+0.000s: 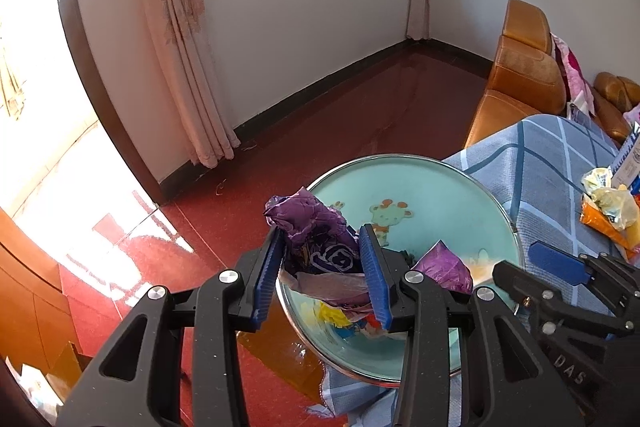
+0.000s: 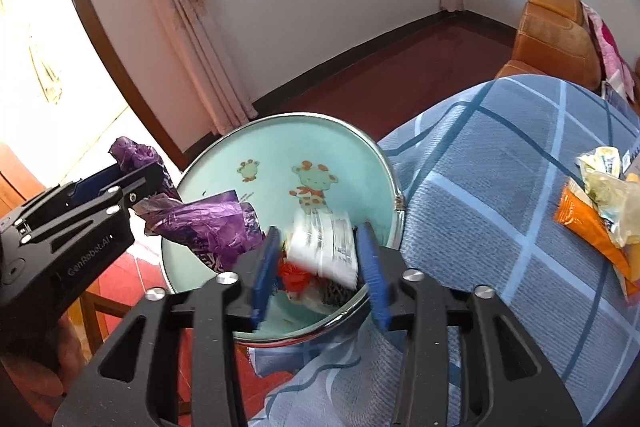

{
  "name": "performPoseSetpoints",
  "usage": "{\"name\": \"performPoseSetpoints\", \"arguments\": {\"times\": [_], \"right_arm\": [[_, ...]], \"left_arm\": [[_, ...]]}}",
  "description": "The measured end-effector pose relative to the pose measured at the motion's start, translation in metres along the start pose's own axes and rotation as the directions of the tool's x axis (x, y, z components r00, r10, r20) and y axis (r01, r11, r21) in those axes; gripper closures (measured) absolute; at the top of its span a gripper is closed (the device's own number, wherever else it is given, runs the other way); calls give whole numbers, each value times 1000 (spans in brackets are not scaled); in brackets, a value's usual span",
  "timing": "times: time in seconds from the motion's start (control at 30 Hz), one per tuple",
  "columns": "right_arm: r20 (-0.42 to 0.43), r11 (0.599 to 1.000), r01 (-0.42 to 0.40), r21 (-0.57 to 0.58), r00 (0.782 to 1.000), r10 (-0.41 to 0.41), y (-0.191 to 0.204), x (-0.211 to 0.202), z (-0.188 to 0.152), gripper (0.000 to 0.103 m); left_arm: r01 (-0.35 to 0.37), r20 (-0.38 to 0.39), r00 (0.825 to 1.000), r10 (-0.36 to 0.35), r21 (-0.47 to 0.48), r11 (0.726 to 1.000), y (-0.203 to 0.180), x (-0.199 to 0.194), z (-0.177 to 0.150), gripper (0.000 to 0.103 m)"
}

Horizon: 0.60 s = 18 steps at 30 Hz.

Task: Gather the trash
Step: 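Open both grippers over the wastebasket to drop the wrapper and packet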

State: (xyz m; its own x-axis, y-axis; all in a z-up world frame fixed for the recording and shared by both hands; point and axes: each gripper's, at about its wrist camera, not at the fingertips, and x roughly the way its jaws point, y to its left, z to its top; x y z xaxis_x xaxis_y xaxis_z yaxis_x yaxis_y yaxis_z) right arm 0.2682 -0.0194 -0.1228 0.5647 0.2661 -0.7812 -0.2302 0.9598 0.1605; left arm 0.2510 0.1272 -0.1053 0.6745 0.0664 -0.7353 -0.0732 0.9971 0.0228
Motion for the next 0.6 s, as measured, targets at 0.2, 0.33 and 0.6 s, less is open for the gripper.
{"name": "performPoseSetpoints", "arguments": {"times": [0.2, 0.33, 0.6], "right_arm": [[23, 1000, 20, 14, 1000, -20, -7, -11, -2, 55], [42, 999, 39, 35, 998, -40, -16, -22, -3, 55], [69, 994, 87, 68, 993, -92, -36, -46, -16, 55]], "left_arm": [[4, -21, 1000, -4, 0, 1000, -2, 3, -3, 61], [-4, -25, 1000, 5, 26, 1000, -9, 3, -4, 56], [-31, -21, 999, 32, 45, 999, -15, -1, -4, 33]]}}
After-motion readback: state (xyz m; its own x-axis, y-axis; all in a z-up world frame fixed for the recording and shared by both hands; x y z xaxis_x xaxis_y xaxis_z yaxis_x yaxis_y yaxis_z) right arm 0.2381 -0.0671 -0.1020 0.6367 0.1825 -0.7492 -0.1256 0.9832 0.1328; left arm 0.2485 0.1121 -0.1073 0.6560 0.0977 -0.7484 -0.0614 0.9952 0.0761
